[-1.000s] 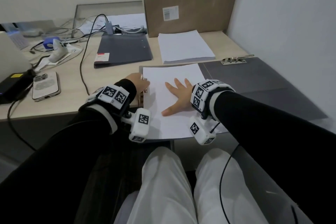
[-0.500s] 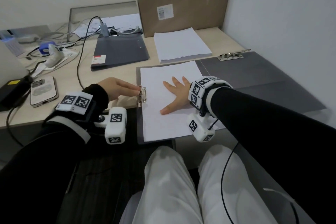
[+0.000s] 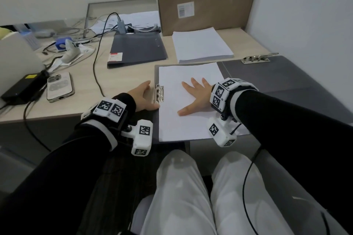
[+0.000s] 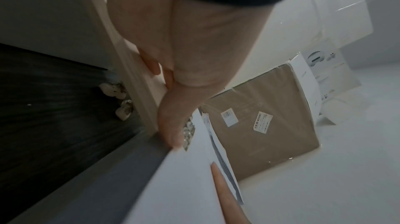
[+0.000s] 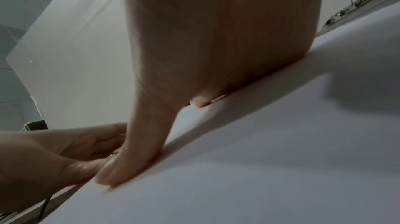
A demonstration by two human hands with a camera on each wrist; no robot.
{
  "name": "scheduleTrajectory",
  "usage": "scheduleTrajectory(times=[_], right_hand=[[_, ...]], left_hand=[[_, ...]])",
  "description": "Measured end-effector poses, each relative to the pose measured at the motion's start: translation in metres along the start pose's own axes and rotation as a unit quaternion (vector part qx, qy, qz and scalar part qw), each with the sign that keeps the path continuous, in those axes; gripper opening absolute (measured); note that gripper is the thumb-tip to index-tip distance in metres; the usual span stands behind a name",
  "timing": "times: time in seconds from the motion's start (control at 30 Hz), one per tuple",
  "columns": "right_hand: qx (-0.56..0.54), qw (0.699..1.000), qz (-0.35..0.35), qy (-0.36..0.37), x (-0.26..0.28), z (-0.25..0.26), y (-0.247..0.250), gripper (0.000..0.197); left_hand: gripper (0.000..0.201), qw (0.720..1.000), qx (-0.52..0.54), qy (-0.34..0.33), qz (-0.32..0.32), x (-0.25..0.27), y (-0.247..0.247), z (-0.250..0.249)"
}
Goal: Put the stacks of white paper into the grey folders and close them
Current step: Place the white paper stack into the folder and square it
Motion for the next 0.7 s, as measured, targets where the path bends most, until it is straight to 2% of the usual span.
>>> scheduleTrajectory(times=[0.1, 0.2, 0.23, 0.27, 0.3, 0.33, 0.4, 0.43, 0.47, 0.57, 0.63, 0.7], right_hand=[[-0.004, 1.000, 0.014, 0.004, 0.005, 0.000, 0.006, 0.102], [-0.063, 0.997, 0.047, 0.012, 0.004, -0.003, 0.018, 0.084], [-0.101, 0.994, 0.044, 0.014, 0.003, -0.006, 0.025, 0.079], [-0.150, 0.988, 0.028, 0.012, 0.000, -0.010, 0.035, 0.072], [-0.222, 0.975, 0.006, -0.004, -0.005, -0.018, 0.046, 0.060], [-0.313, 0.949, -0.008, -0.030, -0.011, -0.029, 0.055, 0.047], [-0.470, 0.879, -0.026, -0.079, -0.022, -0.051, 0.068, 0.023], [-0.505, 0.856, -0.048, -0.103, -0.027, -0.064, 0.075, 0.017], [-0.519, 0.843, -0.070, -0.124, -0.033, -0.077, 0.082, 0.014], [-0.508, 0.839, -0.103, -0.166, -0.056, -0.107, 0.100, 0.020], [-0.475, 0.860, -0.085, -0.163, -0.076, -0.115, 0.108, 0.027], [-0.424, 0.888, -0.065, -0.165, -0.096, -0.122, 0.114, 0.044]], left_hand=[[0.095, 1.000, 0.006, 0.007, 0.009, 0.002, 0.003, 0.003], [0.104, 0.998, 0.030, 0.024, 0.046, -0.001, 0.007, -0.003], [0.096, 0.998, 0.048, 0.034, 0.035, -0.004, 0.012, -0.007], [0.079, 0.997, 0.066, 0.047, 0.003, -0.010, 0.019, -0.009], [0.060, 0.993, 0.087, 0.061, -0.047, -0.015, 0.028, -0.013], [0.044, 0.987, 0.106, 0.069, -0.098, -0.022, 0.036, -0.017], [0.027, 0.972, 0.154, 0.060, -0.167, -0.037, 0.044, -0.028], [0.021, 0.963, 0.190, 0.054, -0.181, -0.046, 0.045, -0.035], [0.016, 0.955, 0.228, 0.050, -0.182, -0.056, 0.042, -0.043], [0.021, 0.940, 0.293, 0.052, -0.168, -0.091, 0.034, -0.065], [0.024, 0.939, 0.298, 0.049, -0.166, -0.118, 0.031, -0.076], [0.032, 0.939, 0.296, 0.050, -0.165, -0.142, 0.030, -0.085]])
Point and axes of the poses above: each hand's wrist, its own x-axis away from the middle knuckle, its own y-axis out of the back of the hand, z = x × y, the point moved 5 cm from there along -x, towards the middle knuckle, and after that the axes turned 13 degrees about -y, right-handed, at the moved point
